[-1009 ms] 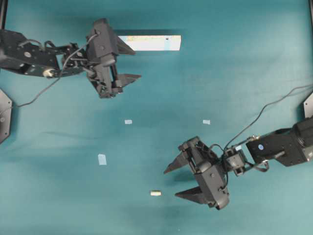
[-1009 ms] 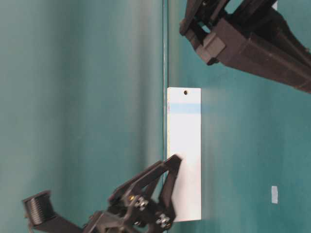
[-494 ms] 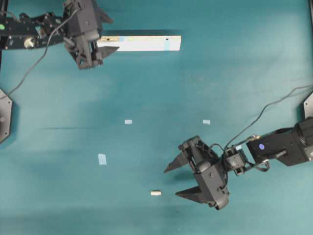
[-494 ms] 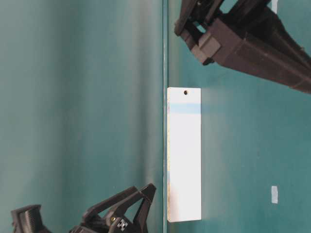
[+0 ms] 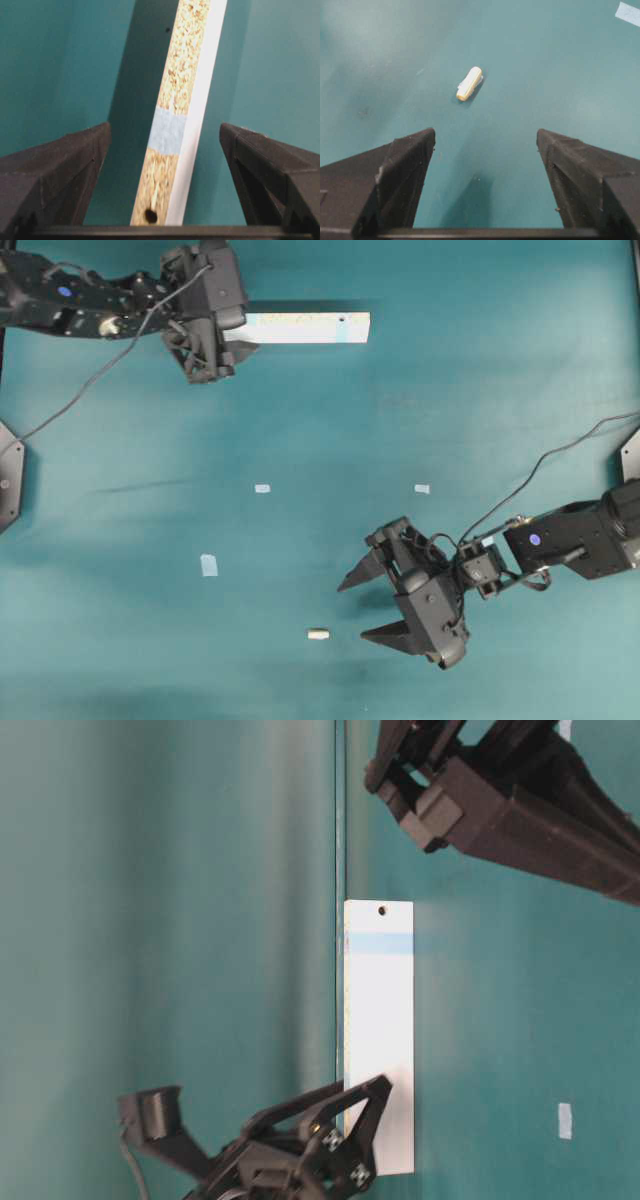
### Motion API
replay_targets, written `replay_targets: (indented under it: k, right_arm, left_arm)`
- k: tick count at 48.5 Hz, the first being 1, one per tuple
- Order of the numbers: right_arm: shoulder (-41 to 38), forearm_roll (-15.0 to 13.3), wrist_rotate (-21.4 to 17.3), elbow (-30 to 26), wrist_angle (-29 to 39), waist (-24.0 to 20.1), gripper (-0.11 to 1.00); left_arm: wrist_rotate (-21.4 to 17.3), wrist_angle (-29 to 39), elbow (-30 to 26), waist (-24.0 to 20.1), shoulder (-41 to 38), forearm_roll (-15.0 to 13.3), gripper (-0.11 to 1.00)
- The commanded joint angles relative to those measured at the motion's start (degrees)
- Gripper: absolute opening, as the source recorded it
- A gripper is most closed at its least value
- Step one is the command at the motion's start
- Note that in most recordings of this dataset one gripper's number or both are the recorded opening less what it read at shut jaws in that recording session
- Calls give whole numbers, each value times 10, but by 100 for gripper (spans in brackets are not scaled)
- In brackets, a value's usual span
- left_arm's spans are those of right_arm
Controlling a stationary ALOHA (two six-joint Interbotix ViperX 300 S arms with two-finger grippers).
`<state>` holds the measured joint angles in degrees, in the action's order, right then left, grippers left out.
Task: Move the wooden board into place and insert the rod into its hole.
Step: 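Move the left gripper down over the white board's end and open it, then close the left gripper on the board and drag it toward center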
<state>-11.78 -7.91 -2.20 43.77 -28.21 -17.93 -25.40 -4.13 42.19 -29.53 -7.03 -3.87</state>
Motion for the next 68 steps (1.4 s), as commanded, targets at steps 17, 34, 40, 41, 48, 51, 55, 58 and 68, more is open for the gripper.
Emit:
replay_targets:
  k: [17, 34, 40, 41, 48, 51, 55, 58, 68]
  right_arm:
    - [17, 0, 0, -9, -2, -3, 90]
    - [18, 0, 0, -11, 16, -3, 90]
    - [18, 0, 0, -11, 17, -3, 90]
    - [18, 0, 0, -12, 17, -3, 90]
    - [18, 0, 0, -14, 20, -2, 90]
    - [17, 0, 0, -14, 25, -2, 90]
    - [18, 0, 0, -15, 30, -3, 90]
    - [19, -1, 0, -15, 34, -3, 90]
    - [20, 0, 0, -16, 47, -3, 90]
  left_arm:
    - [4, -22, -31, 9, -41, 1, 91]
    - [23, -24, -28, 13, -46, 1, 59]
    - [25, -24, -27, 13, -47, 1, 24]
    - [26, -24, -28, 12, -47, 1, 22]
    - [28, -24, -32, 13, -45, 1, 22]
    - [33, -24, -34, 14, -39, 1, 22]
    - [44, -20, -40, 21, -24, 1, 22]
    - [51, -18, -47, 32, -8, 1, 22]
    - [71, 22, -69, 84, 14, 1, 22]
